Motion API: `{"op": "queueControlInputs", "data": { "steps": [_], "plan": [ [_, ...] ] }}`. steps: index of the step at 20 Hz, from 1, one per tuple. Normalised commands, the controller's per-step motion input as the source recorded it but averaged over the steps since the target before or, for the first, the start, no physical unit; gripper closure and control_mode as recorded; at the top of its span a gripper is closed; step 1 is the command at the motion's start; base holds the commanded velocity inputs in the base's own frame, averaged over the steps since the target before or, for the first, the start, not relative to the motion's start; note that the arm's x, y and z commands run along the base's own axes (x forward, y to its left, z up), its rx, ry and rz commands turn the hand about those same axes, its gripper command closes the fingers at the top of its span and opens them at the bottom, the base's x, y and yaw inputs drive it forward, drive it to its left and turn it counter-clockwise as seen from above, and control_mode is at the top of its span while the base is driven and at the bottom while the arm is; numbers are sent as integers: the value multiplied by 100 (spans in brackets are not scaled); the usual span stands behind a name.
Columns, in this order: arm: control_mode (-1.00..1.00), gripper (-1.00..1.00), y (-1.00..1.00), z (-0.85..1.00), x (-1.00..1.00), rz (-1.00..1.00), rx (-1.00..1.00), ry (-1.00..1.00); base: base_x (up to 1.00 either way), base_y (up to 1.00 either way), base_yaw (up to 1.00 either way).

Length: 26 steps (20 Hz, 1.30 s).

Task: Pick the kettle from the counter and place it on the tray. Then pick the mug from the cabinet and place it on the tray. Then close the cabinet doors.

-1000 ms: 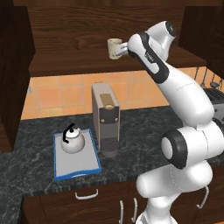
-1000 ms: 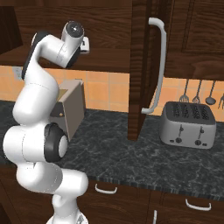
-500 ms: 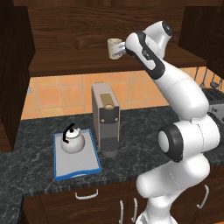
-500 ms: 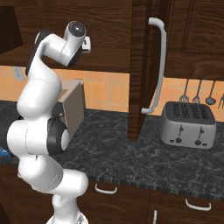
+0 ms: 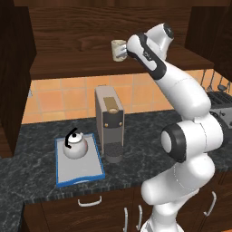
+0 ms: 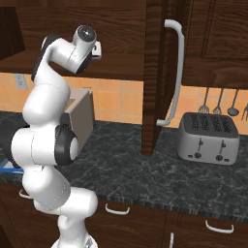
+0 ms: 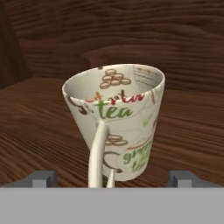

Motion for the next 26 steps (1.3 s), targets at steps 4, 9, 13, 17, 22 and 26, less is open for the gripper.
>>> {"op": "queueControlInputs", "data": {
  "steps": [4,9,13,17,22,26],
  "plan": [
    [-100,-100,2,0,12,0,-1,0,0,0,0],
    [-100,100,10,0,-5,0,-4,-4,0,0,0],
    [-100,100,5,-5,0,0,-2,-1,0,0,0],
    [-100,100,0,-6,0,0,0,0,0,0,0],
    [-100,100,0,-4,-12,5,0,-3,0,0,0],
    [-100,100,1,0,-75,5,0,0,0,0,0]
  ]
}}
